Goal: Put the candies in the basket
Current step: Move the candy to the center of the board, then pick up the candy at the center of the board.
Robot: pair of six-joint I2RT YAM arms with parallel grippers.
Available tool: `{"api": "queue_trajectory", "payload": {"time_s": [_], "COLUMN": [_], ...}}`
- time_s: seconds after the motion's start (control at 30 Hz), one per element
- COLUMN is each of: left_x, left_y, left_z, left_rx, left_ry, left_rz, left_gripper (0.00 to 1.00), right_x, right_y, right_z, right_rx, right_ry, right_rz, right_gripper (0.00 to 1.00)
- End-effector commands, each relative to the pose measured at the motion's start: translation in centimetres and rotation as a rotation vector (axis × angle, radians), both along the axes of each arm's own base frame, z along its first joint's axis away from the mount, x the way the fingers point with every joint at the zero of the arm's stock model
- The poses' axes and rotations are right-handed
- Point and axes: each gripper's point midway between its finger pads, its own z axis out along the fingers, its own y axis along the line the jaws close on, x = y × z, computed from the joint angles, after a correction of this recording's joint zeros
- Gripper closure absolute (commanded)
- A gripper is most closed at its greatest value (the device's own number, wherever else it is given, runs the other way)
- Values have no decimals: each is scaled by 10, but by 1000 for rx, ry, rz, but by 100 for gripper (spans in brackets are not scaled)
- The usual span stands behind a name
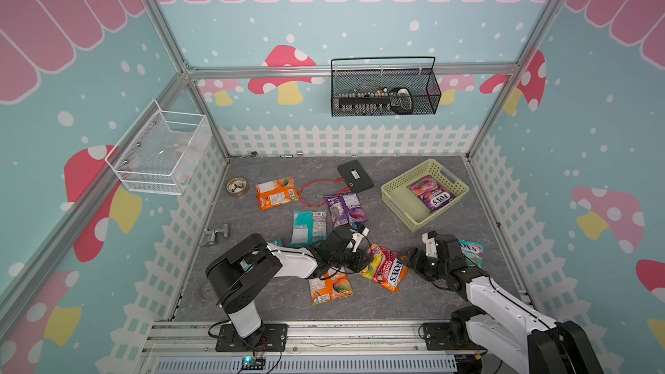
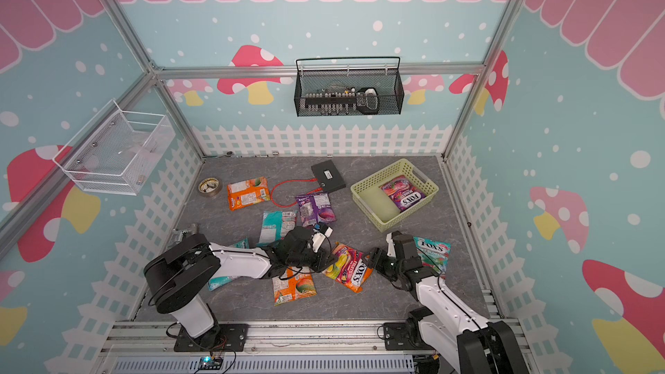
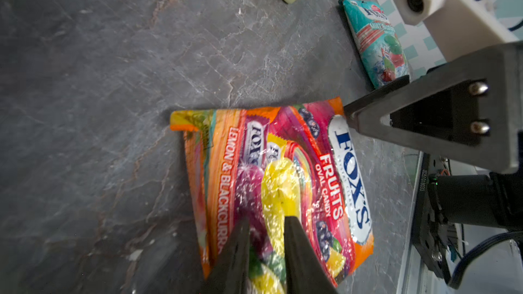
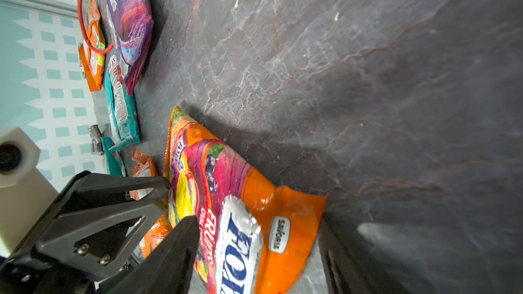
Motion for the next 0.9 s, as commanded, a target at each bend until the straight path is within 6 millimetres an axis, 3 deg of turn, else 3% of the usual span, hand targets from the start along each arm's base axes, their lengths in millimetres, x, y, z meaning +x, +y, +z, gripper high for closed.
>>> {"api": "queue_trajectory", "payload": {"time_s": [0.0, 0.23, 0.5, 0.67, 0.87], "left_x": [-4, -2, -3, -5, -5], "left_y": [3, 8, 22, 27, 31], "left_z": [-1, -17, -34, -39, -44], "left_rx": [13, 63, 120, 133, 146], "left_ry": [-5, 17, 35, 50, 53], "left_rz": [-3, 24, 67, 82, 101], "left_gripper": [79, 85, 86, 86, 84], "right_x": [2, -4, -7, -4, 4], "right_y": [-1, -12, 8, 30, 38], "right_z": [0, -14, -17, 5, 38], "right_rx": [-66, -132, -79, 55, 145], "right_ry": [-30, 7, 20, -35, -155], "right_rz": [54, 5, 58, 96, 93], "right_gripper": [27, 26, 27, 28, 29]}}
